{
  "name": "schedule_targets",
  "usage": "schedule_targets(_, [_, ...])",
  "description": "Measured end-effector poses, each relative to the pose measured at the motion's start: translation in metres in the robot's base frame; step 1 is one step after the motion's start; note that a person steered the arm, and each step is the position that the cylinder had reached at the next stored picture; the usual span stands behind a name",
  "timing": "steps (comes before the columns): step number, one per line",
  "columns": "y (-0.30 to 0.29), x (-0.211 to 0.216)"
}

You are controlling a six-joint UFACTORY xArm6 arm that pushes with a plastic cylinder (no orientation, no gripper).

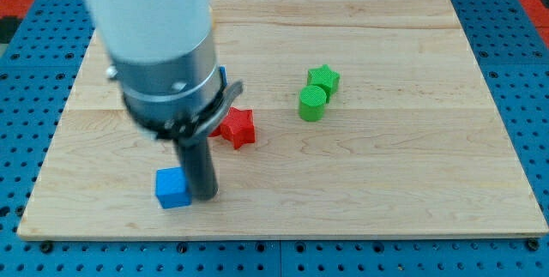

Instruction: Adjust the blue cube on top left to blue triangle

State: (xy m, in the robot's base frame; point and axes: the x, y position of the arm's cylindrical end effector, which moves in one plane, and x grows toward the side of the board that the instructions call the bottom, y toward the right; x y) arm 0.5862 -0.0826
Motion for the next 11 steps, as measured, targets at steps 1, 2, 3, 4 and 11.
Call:
schedule_targets(1, [-0.01, 0.018])
schedule_targets(2, [-0.066, -0.051])
schedule_targets(3, [-0.071, -0.086])
schedule_targets(4, [-0.058, -0.048])
schedule_targets(11, [-0.145, -0.162])
